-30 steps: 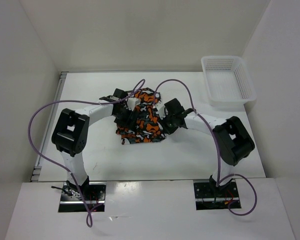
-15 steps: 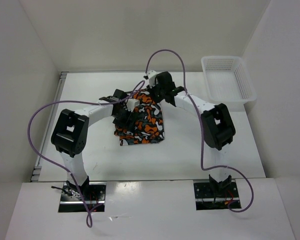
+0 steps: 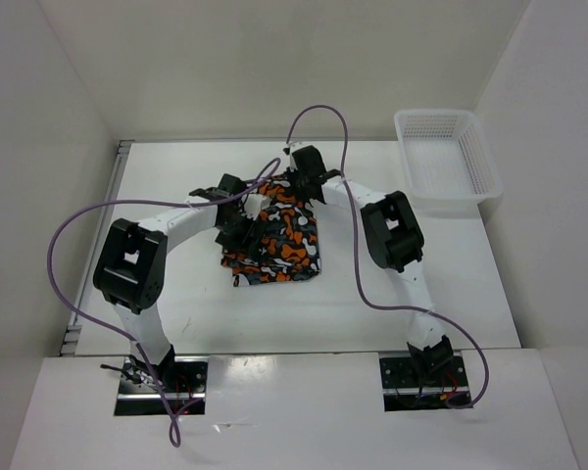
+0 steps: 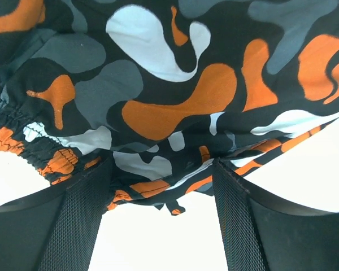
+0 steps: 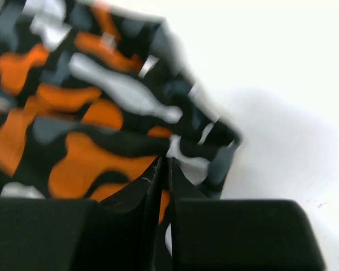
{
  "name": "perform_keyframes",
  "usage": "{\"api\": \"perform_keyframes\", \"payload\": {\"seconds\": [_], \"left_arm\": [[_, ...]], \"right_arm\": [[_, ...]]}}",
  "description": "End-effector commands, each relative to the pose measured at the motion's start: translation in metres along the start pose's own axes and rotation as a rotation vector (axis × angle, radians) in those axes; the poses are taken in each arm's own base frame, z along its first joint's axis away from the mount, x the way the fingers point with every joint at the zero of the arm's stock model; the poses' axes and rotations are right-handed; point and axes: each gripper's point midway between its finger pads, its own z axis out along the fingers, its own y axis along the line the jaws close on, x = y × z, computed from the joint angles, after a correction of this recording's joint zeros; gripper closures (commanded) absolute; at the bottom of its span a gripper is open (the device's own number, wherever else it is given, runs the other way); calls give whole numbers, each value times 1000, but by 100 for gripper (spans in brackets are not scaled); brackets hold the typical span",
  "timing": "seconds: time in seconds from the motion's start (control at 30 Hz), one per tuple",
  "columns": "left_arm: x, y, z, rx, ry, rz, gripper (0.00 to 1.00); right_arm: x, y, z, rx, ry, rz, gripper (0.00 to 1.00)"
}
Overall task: Fold and stack the shorts
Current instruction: Fold the shorts
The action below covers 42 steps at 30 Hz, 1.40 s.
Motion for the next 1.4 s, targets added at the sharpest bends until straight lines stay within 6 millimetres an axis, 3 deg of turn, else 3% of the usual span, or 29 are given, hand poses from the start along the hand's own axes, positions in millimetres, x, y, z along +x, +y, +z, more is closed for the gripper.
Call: {"api": "perform_keyframes", "payload": {"seconds": [0.0,0.03,0.23,0.3,0.37,0.5,0.6,0.63,0.7,0.73,0.8,0.83,0.87,0.93,0.97,1.0,1.03,1.07,1.1,1.13,1.17,1.2,1.23,1.37], "left_arm": [[19,3,-5,-27,53,-9,21],[24,6,-3,-42,66,-12,21],[65,9,3,-77,160,-19,18],[72,9,3,-94,172,-9,17],[65,9,3,-106,144,8,15],[22,6,-13,-113,15,33,8],[-12,-2,-32,-92,-85,53,0],[-33,-5,-43,-85,-139,64,0],[-57,-13,-59,-63,-209,81,0],[-80,-19,-77,-57,-282,99,0],[-97,-31,-94,-10,-343,121,0],[-103,-38,-104,14,-366,132,0],[-110,-39,-112,36,-389,132,0],[-124,-41,-142,96,-464,135,0],[-127,-38,-151,105,-489,129,0],[-130,-31,-159,106,-514,120,0],[-132,-7,-176,73,-562,83,0],[-130,8,-179,50,-575,56,0],[-131,26,-185,8,-608,34,0],[-123,65,-197,-76,-635,-36,0],[-110,83,-188,-93,-613,-81,0],[-105,99,-193,-130,-629,-109,0],[-92,118,-198,-163,-632,-157,0],[-68,137,-199,-205,-651,-204,0]], "right_arm": [[-2,-22,20,136,7,93,87],[-12,-27,21,166,-8,103,87],[-10,-37,21,259,-6,130,91],[-13,-41,18,279,-17,118,91],[-13,-41,18,279,-16,107,91],[-45,-33,-1,270,-82,39,91],[-91,-25,-31,275,-188,2,88],[-111,-22,-49,282,-235,-6,85],[-137,-31,-74,331,-297,-13,75],[-160,-34,-100,344,-353,-24,72],[-171,-39,-124,362,-379,-49,67],[-182,-41,-151,368,-408,-68,67],[-185,-42,-164,372,-419,-81,65],[-176,-45,-181,379,-405,-117,64],[-183,-45,-211,366,-432,-127,62],[-177,-51,-218,344,-423,-143,59],[-155,-54,-217,331,-372,-166,58],[-153,-58,-243,328,-382,-182,56],[-143,-68,-251,337,-365,-187,56],[-117,-74,-247,336,-314,-204,55],[-105,-80,-254,348,-288,-244,55],[-104,-90,-279,372,-312,-256,55],[-81,-97,-277,390,-269,-277,54],[-57,-125,-316,459,-267,-308,52]]}}
